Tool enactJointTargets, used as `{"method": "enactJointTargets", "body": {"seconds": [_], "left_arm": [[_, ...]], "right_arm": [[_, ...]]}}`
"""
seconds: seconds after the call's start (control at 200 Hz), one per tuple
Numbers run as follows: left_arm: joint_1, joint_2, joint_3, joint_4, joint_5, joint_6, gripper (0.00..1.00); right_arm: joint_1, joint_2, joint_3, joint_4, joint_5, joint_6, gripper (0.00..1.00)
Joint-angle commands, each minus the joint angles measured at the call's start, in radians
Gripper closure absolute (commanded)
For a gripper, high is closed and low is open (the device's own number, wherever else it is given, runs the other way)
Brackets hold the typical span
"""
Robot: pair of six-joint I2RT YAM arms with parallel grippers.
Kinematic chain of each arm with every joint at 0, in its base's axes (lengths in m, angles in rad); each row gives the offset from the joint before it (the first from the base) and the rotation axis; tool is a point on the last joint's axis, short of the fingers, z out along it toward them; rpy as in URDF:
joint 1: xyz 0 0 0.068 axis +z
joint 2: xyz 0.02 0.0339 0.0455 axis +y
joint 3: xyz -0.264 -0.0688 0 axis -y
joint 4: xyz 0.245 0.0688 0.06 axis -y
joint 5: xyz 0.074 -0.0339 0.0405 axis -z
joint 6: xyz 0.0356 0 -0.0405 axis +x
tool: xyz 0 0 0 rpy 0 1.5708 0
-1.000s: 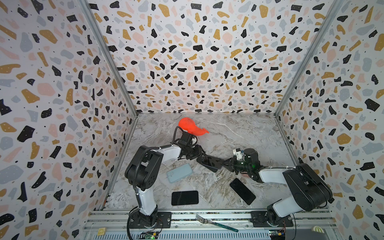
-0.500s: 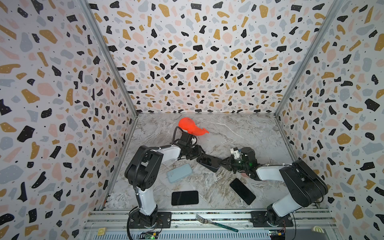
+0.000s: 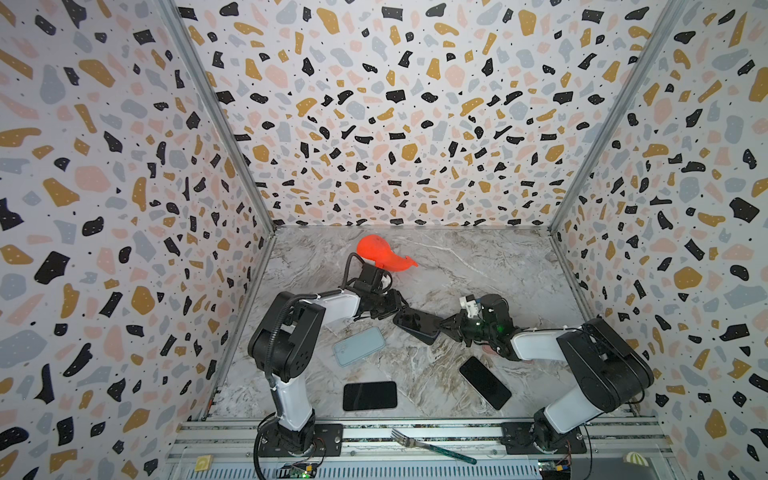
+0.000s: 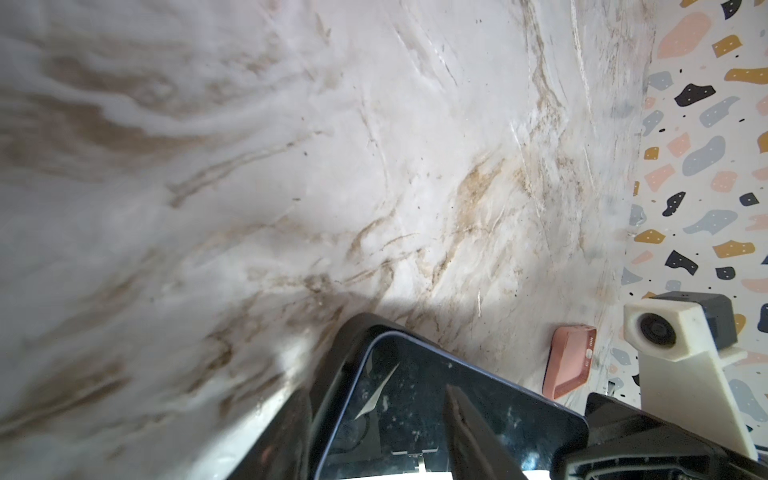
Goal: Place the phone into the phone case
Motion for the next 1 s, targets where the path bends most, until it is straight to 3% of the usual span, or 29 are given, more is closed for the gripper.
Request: {"method": "enactJointTargets", "body": {"seconds": [0.0,0.996], "left_arm": [[0.01,-0.007,-0.001,-0.001,-0.018,0.0,0.47],[-0.016,0.035,-0.112,0.139,0.053,-0.06,0.48]], "right_arm": [[0.009,0.021,0.001,-0.085,0.039,0.009,1.0],[0.042,0.084,0.007,-0.041,0.075,0.03,1.0]]}}
